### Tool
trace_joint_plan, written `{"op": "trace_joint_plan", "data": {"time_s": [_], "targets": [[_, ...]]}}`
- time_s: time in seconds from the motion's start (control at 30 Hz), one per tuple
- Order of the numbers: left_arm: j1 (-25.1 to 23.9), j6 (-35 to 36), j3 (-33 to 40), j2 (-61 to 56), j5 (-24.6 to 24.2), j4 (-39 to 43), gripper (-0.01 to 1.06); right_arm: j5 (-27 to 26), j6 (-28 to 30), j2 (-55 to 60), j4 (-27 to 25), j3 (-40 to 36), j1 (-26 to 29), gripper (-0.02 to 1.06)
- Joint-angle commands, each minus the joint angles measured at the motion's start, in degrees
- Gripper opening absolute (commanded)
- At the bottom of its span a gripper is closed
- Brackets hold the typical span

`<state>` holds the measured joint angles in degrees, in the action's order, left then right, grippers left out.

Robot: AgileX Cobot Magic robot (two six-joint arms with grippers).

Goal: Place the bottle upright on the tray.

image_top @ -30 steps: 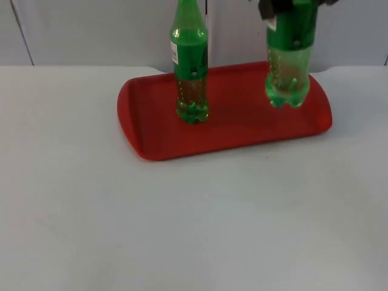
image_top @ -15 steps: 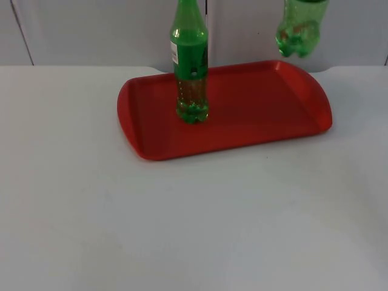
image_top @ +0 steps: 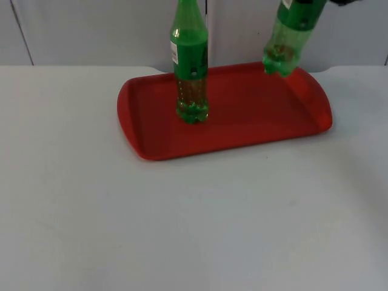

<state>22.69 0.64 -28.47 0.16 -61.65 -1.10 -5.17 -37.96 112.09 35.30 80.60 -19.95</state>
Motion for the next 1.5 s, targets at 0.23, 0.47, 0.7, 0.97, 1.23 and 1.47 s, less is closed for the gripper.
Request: {"op": "trace_joint_plan", "data": {"time_s": [0.23, 0.47, 0.7, 0.97, 1.23, 1.47], "targets": [[-0.1, 0.1, 0.2, -0.2, 0.1, 0.1, 1.05, -12.5, 1.7, 8.5, 0.3, 1.3, 0.2, 0.00], [-0.1, 0.1, 0.2, -0.2, 0.1, 0.1, 1.05, -9.5, 4.8, 11.6, 0.3, 4.7, 0.2, 0.00], [-0.1, 0.1, 0.2, -0.2, 0.1, 0.1, 1.05, -7.6, 5.6, 13.4, 0.3, 5.6, 0.2, 0.00], [-0.1, 0.1, 0.2, -0.2, 0.1, 0.1, 1.05, -6.6, 5.7, 14.0, 0.4, 5.6, 0.2, 0.00], [-0.1, 0.1, 0.2, -0.2, 0.1, 0.1, 1.05, -6.6, 5.7, 14.0, 0.4, 5.6, 0.2, 0.00], [-0.1, 0.1, 0.2, -0.2, 0.1, 0.1, 1.05, -6.6, 6.3, 14.0, 0.5, 5.6, 0.2, 0.00]]}}
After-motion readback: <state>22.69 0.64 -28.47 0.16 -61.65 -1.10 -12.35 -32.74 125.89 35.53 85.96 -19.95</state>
